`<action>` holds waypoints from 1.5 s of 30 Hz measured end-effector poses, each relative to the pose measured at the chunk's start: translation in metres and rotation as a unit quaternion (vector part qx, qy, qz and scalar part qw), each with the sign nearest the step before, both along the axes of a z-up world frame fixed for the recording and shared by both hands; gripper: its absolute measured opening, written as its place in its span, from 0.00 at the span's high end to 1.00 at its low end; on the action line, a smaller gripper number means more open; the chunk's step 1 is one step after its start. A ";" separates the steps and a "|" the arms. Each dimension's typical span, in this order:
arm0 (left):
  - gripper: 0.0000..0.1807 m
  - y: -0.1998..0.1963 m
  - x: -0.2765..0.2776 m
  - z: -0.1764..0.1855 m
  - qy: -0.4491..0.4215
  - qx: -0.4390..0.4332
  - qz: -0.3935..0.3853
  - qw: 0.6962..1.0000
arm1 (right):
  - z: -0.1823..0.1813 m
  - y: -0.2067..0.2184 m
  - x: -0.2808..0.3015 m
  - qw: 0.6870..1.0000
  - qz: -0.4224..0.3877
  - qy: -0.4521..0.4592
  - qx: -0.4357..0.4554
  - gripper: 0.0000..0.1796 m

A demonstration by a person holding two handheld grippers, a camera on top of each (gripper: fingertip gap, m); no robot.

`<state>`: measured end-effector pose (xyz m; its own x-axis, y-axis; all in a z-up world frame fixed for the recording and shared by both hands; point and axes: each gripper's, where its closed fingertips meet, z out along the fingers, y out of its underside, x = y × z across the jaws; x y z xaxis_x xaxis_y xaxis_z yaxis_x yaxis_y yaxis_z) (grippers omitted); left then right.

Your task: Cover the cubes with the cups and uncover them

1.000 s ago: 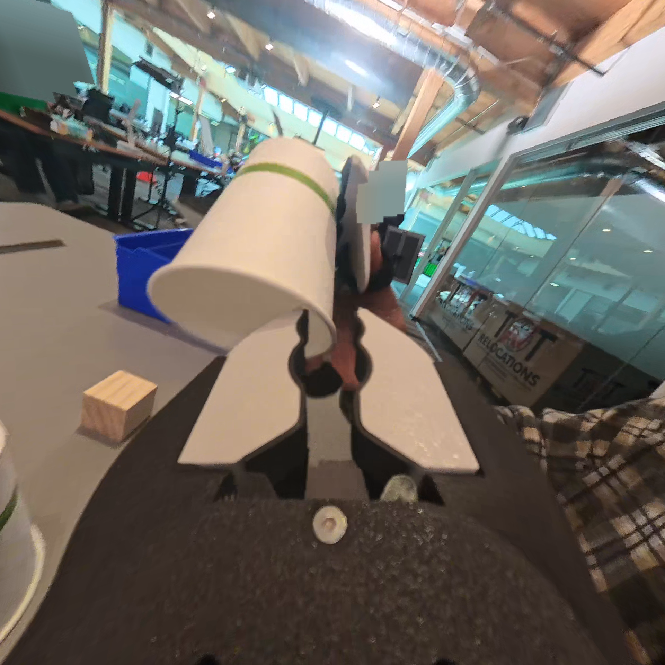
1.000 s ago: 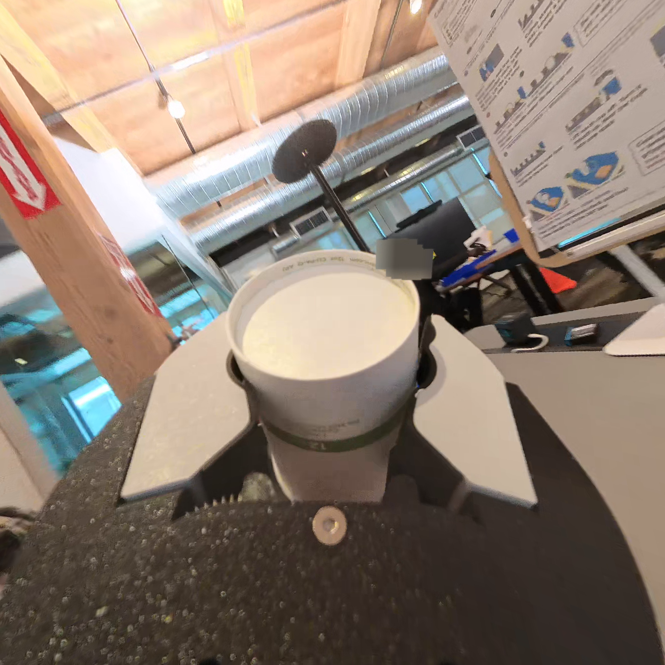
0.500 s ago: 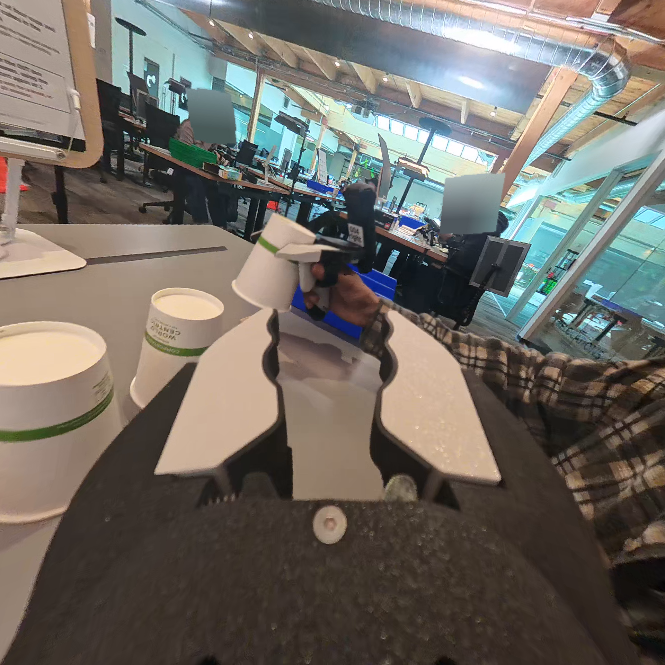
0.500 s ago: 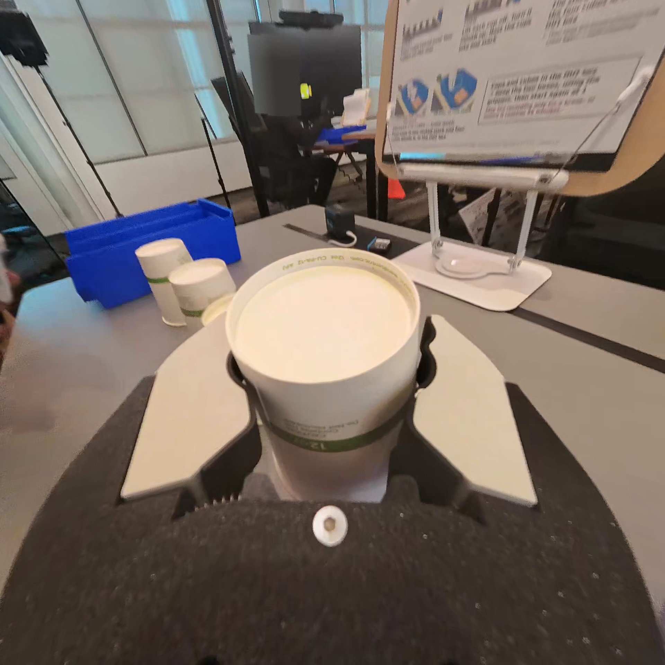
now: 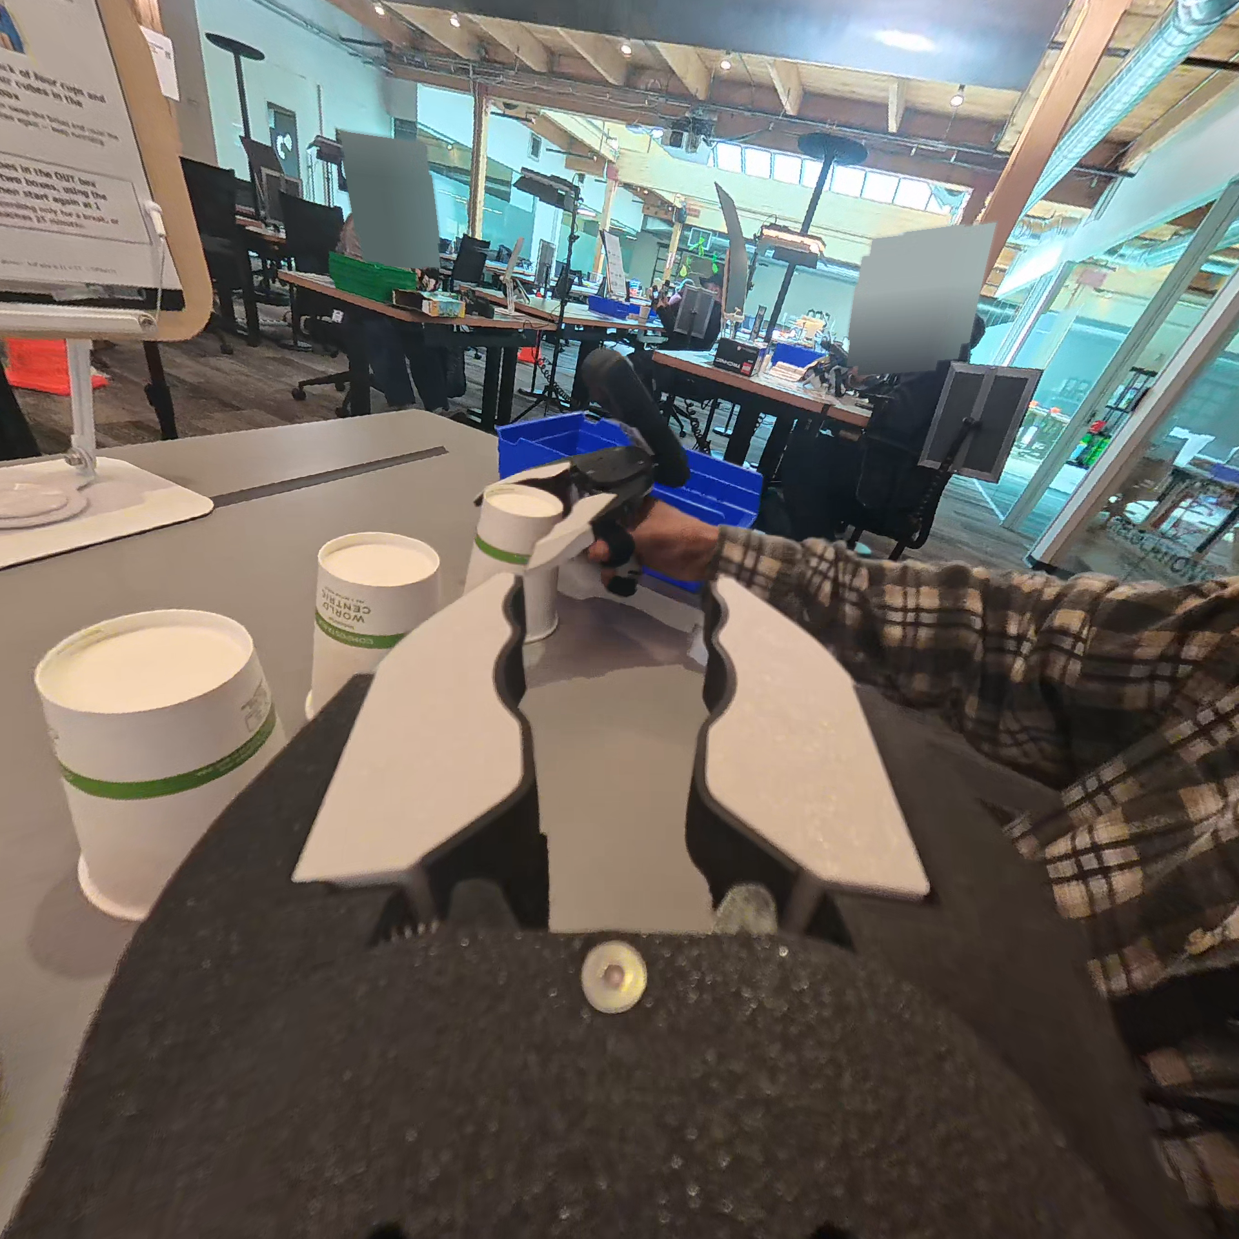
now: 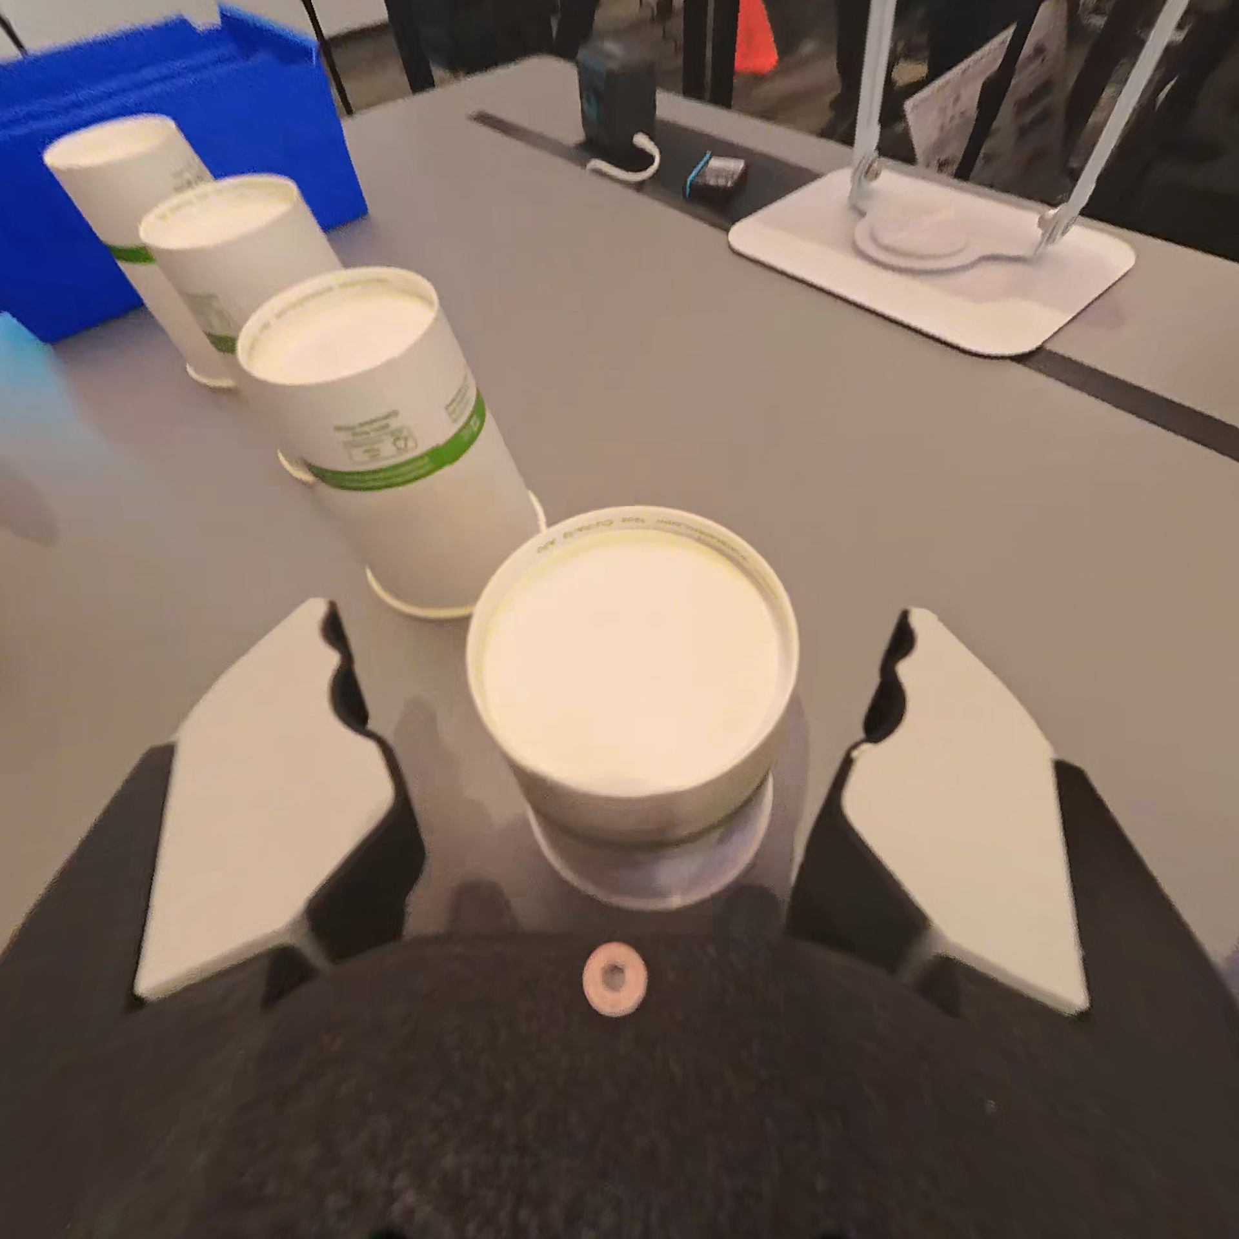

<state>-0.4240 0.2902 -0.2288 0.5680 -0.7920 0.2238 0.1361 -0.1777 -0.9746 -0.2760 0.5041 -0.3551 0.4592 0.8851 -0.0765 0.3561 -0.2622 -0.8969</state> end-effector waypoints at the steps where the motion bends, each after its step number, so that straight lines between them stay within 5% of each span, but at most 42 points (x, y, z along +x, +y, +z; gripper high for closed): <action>1: 0.72 0.000 -0.002 0.001 0.005 0.004 0.004 1.000 | 0.002 -0.005 0.004 1.000 0.006 -0.019 -0.001 0.19; 7: 0.70 -0.002 -0.011 0.003 0.025 0.015 0.011 1.000 | 0.020 -0.033 0.034 0.980 0.078 -0.181 -0.001 0.19; 13: 0.69 -0.003 -0.011 -0.009 0.051 0.002 -0.003 0.999 | 0.036 -0.034 0.066 0.918 0.146 -0.369 -0.022 0.19; 20: 0.68 -0.007 -0.010 -0.016 0.098 0.012 -0.006 0.995 | 0.032 -0.021 0.053 0.853 0.214 -0.474 -0.037 0.19; 32: 0.68 -0.003 -0.010 -0.023 0.099 0.003 -0.013 0.995 | -0.017 -0.016 0.044 0.741 0.290 -0.600 -0.075 0.34; 40: 0.68 0.000 -0.011 -0.027 0.098 -0.003 -0.013 0.995 | -0.026 -0.015 0.043 0.734 0.291 -0.607 -0.095 0.49; 45: 0.68 0.002 -0.013 -0.028 0.095 -0.007 -0.005 0.995 | -0.020 -0.014 0.041 0.741 0.290 -0.598 -0.094 0.50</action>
